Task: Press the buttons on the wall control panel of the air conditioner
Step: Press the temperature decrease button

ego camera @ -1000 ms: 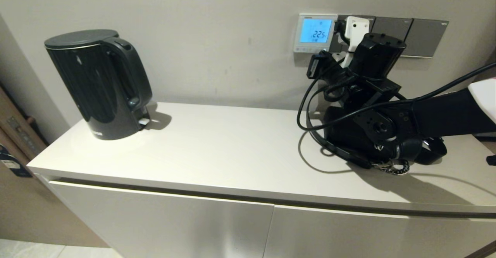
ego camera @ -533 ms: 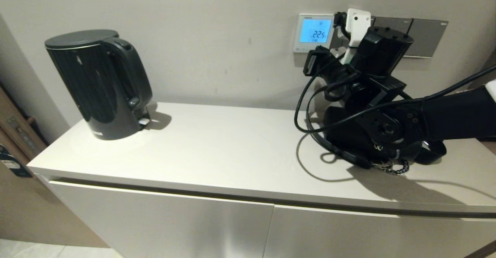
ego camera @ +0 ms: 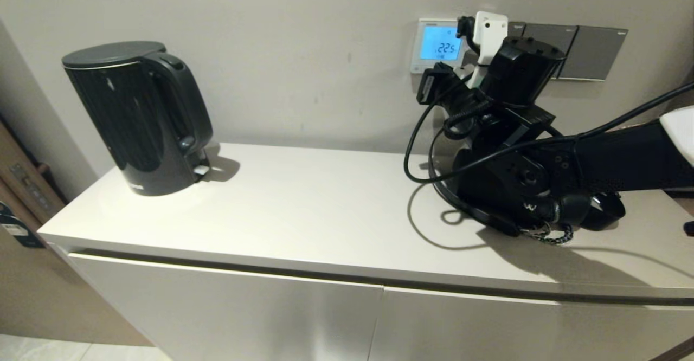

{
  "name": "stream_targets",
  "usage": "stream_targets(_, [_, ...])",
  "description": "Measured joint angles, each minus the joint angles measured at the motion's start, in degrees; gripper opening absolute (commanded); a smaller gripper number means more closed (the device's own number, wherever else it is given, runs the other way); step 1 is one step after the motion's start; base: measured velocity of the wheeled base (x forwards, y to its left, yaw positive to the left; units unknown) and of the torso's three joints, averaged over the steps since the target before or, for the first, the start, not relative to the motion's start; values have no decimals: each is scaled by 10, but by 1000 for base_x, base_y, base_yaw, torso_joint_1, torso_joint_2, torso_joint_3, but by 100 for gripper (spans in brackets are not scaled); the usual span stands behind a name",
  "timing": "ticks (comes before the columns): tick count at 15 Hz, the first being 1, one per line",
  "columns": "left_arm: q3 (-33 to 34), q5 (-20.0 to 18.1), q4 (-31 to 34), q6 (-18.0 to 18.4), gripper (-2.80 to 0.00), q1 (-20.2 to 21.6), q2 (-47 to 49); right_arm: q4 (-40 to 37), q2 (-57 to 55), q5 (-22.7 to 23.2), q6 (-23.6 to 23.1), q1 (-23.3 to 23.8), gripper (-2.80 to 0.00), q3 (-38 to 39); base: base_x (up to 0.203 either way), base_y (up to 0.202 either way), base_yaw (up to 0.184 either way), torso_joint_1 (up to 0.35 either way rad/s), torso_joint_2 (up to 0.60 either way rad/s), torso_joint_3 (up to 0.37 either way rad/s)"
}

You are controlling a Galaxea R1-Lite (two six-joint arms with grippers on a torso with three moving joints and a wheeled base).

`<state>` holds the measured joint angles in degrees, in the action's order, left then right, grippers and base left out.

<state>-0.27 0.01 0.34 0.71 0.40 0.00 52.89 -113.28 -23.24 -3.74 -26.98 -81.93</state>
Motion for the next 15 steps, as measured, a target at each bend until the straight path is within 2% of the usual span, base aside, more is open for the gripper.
stream_targets(15, [0,0,0,0,-280,0,0,-2,-35,2,-1,5,-280,-32,0,0,0,0,0,0])
